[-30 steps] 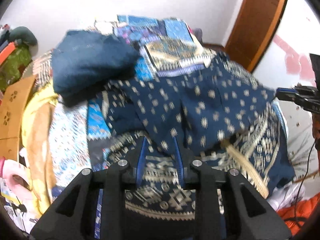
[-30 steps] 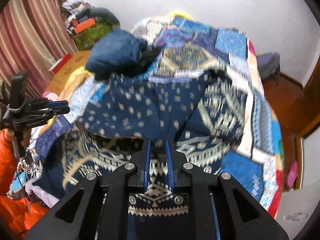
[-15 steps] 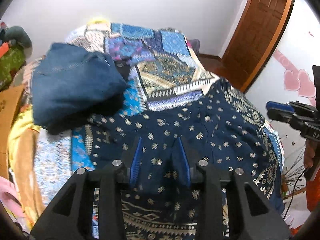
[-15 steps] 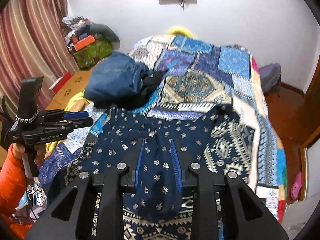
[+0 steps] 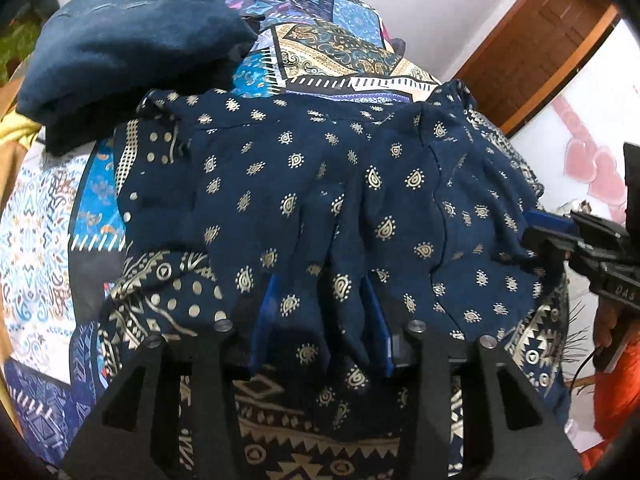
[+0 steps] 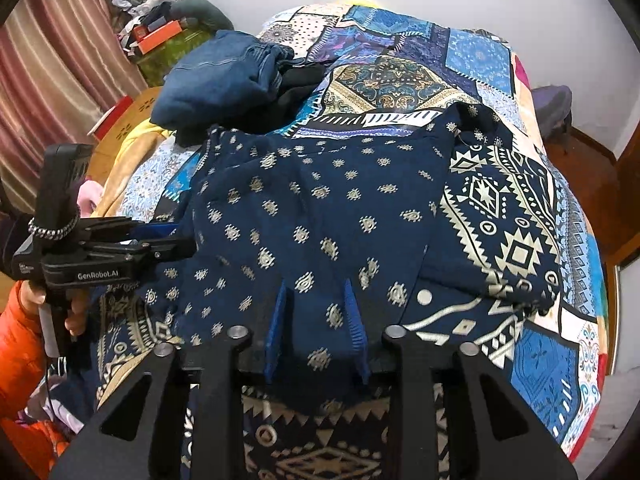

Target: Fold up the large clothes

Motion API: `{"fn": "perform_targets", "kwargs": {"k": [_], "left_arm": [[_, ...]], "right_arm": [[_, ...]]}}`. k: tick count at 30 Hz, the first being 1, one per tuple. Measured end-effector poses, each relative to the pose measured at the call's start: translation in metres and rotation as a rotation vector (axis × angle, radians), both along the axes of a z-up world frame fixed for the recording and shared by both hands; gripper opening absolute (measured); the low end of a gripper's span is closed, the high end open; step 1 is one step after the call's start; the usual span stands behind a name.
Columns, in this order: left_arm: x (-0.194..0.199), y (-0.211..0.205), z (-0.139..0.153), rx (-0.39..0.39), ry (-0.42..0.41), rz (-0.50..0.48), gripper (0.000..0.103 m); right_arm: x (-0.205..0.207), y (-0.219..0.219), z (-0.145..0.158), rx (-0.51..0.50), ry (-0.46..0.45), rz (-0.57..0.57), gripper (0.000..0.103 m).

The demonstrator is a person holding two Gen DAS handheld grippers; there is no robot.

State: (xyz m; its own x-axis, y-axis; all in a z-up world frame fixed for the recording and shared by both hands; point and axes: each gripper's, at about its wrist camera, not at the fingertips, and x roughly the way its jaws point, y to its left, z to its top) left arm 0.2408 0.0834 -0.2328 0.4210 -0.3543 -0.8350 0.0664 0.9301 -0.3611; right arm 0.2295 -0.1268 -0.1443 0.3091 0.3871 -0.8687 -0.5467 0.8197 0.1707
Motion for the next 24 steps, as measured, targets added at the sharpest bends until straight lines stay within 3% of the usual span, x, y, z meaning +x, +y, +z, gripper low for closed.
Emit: {"fn": "perform_targets", "kwargs": {"k": [4, 14, 17, 24], "left_arm": [[-0.004, 0.011, 0.021, 0.011, -0.06, 0.041, 0.043], [-0.003, 0.068, 0.075, 0.052, -0.204, 0.204, 0.044], [0.002, 0.09, 0.074, 0.072, -0.194, 0.272, 0.045], [0.018, 0.13, 0.033, -0.039, -0.083, 0.378, 0.045]], "right_arm": [[-0.003, -0.002, 0.011, -0.001, -0.016, -0.01, 0.033], [0.007, -0.031, 0.065, 0.089, -0.169, -0.148, 0.035], [0.017, -0.042, 0.073, 0.094, -0.2, -0.209, 0.039], [0.04, -0.075, 0.069, 0.11, -0.173, -0.337, 0.04]]}}
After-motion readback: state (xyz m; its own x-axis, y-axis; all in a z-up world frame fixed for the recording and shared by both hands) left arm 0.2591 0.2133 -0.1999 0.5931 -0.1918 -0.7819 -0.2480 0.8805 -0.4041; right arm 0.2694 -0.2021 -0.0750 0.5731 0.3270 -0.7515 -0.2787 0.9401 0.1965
